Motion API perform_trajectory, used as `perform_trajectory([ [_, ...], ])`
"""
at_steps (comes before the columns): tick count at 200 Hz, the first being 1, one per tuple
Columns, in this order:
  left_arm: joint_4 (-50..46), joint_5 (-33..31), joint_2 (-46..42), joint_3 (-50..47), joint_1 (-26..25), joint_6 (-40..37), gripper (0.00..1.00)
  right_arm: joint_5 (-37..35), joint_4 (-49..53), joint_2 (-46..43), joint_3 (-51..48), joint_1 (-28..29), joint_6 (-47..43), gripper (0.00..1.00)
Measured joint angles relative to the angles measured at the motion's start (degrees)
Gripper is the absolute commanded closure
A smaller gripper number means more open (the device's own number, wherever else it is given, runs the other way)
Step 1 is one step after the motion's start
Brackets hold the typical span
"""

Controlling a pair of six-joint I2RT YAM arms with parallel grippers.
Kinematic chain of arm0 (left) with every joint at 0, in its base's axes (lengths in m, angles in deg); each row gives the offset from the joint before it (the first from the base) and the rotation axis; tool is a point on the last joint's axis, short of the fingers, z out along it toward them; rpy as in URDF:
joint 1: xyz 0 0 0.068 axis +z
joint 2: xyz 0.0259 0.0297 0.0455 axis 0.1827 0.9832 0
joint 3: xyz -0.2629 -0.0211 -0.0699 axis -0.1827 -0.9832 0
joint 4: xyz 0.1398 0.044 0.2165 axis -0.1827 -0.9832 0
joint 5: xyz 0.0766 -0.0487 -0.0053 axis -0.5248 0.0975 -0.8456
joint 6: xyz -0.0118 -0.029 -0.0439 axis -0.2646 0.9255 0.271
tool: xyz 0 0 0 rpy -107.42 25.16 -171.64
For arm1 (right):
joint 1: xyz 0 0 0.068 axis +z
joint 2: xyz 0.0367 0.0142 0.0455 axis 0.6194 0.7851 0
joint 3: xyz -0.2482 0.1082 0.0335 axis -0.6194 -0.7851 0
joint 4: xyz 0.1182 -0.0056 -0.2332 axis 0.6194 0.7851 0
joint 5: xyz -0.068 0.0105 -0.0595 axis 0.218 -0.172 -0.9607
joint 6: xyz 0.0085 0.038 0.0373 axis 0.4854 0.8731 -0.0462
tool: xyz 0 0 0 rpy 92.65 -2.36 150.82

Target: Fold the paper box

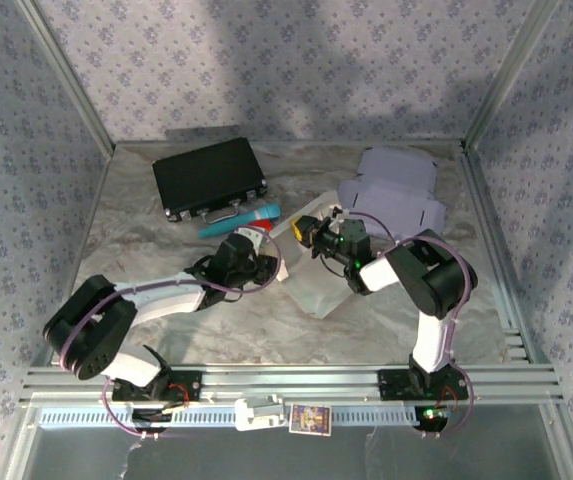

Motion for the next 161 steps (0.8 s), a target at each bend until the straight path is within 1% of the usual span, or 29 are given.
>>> perform_trajectory([
  [27,-1.5,-4.2,1.1,1.5,-1.2,1.1,0.65,-1.1,1.5,-0.7,0.2,0.1,0.4,1.00],
  [66,-3.2,-7.7,2.8,3.8,-1.9,3.1,0.66,-2.6,3.1,-1.8,0.2,0.2,0.4,1.00],
  [119,-12.5,-13.8,7.0,11.9,-4.0,5.6,0.67,-5.4,7.9,-4.9,0.3,0.2,0.3,1.00],
  [161,-15.6,-16.9,7.6,13.1,-5.1,7.4,0.67,-6.2,10.7,-6.2,0.5,0.7,0.3,1.00],
])
